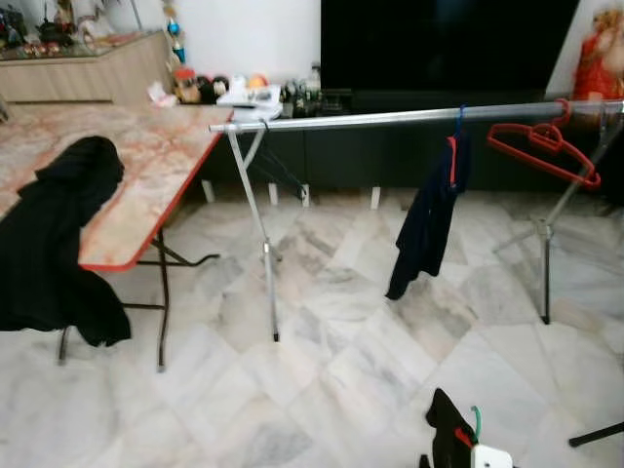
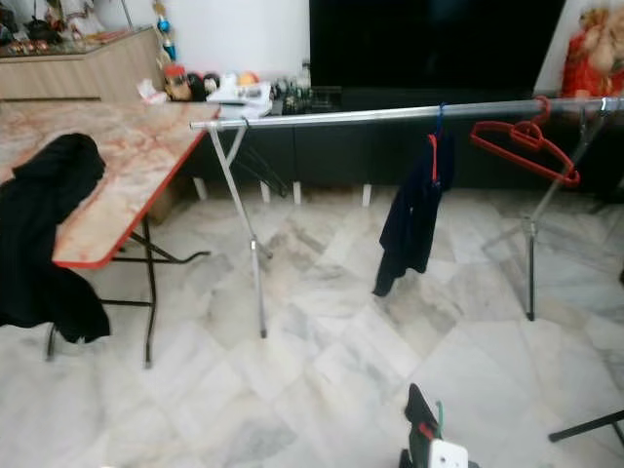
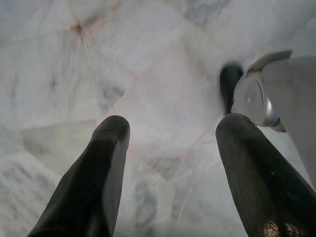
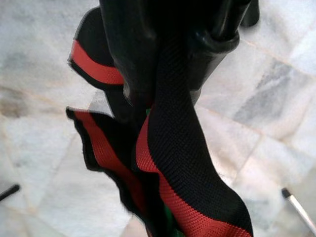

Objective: Hang hanger

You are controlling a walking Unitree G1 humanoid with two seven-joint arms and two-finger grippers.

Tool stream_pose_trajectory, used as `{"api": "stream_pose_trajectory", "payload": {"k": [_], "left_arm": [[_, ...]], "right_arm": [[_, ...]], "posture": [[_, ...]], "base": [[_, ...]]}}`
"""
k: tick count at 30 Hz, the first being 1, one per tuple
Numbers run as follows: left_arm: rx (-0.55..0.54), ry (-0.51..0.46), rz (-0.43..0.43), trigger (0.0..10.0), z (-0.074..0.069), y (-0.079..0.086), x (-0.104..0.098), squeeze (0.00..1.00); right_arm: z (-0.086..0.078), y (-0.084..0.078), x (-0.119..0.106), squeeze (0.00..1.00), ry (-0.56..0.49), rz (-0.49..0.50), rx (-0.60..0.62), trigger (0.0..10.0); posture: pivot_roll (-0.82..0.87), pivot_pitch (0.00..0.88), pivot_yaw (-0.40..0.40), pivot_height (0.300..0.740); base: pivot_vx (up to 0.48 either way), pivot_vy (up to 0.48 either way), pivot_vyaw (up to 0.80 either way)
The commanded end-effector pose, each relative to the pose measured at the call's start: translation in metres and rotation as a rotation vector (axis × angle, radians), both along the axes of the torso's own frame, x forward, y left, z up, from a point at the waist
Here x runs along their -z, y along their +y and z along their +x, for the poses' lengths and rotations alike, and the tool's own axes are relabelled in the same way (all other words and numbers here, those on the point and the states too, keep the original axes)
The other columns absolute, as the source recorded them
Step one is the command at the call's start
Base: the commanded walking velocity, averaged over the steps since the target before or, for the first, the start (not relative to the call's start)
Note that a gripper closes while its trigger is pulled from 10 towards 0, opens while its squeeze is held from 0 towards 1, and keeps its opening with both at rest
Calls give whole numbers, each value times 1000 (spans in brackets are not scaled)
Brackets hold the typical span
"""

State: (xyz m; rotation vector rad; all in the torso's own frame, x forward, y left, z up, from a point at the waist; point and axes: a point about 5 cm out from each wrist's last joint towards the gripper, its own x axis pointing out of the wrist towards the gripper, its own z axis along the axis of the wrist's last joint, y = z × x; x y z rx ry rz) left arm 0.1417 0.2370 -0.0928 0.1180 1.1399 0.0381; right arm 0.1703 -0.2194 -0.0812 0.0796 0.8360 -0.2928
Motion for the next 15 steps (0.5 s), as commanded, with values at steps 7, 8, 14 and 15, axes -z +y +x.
{"api": "stream_pose_trajectory", "payload": {"k": [7, 8, 14, 15], "left_arm": [[-2, -41, 10, 10000, 11, 4, -5, 0], [-4, -44, 10, 10000, 11, 4, -5, 0], [3, -52, 23, 10000, 12, 4, -6, 0], [3, -53, 24, 10000, 12, 4, -6, 0]], "right_arm": [[9, 4, -4, 0, -32, 6, -2, 10000], [9, 4, -4, 0, -32, 6, -1, 10000], [11, 3, -5, 0, -48, 1, 5, 10000], [11, 3, -5, 0, -48, 1, 6, 10000]], "posture": [[-39, 0, 45, 740], [-39, 0, 45, 740], [-41, 0, 44, 740], [-41, 0, 44, 740]], "base": [[0, 0, 0], [0, 0, 0], [0, 0, 0], [0, 0, 0]]}}
